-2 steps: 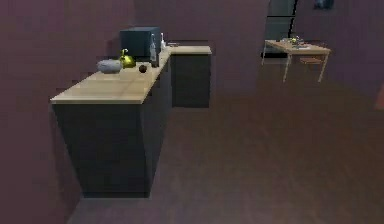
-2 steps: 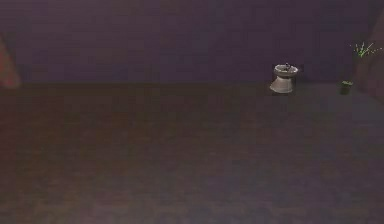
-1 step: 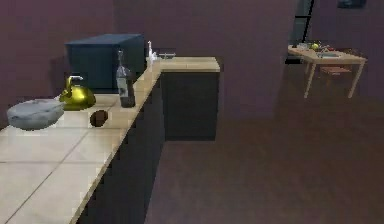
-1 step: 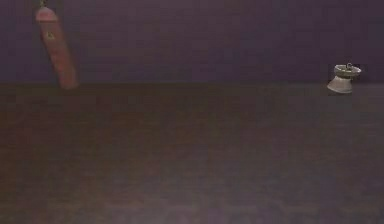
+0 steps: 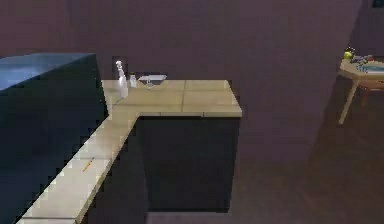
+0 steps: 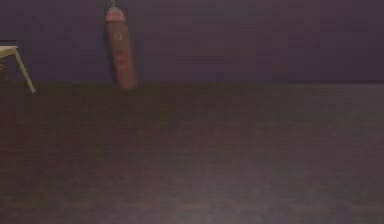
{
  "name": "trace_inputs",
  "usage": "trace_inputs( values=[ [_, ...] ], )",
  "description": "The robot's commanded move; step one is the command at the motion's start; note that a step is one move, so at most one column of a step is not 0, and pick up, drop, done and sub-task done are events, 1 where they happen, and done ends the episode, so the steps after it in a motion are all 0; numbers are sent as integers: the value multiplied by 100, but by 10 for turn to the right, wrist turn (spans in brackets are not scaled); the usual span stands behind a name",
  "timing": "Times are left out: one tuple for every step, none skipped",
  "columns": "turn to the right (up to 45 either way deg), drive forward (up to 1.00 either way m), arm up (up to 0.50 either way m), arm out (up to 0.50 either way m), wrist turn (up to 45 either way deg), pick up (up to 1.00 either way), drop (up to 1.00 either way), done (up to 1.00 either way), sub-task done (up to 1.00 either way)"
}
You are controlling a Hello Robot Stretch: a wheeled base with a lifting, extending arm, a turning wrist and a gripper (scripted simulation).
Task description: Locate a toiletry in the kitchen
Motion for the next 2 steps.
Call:
trace_inputs(
  values=[
    [0, 70, 0, 0, 0, 0, 0, 0, 0],
    [-210, 0, 0, 0, 0, 0, 0, 0, 0]
  ],
)
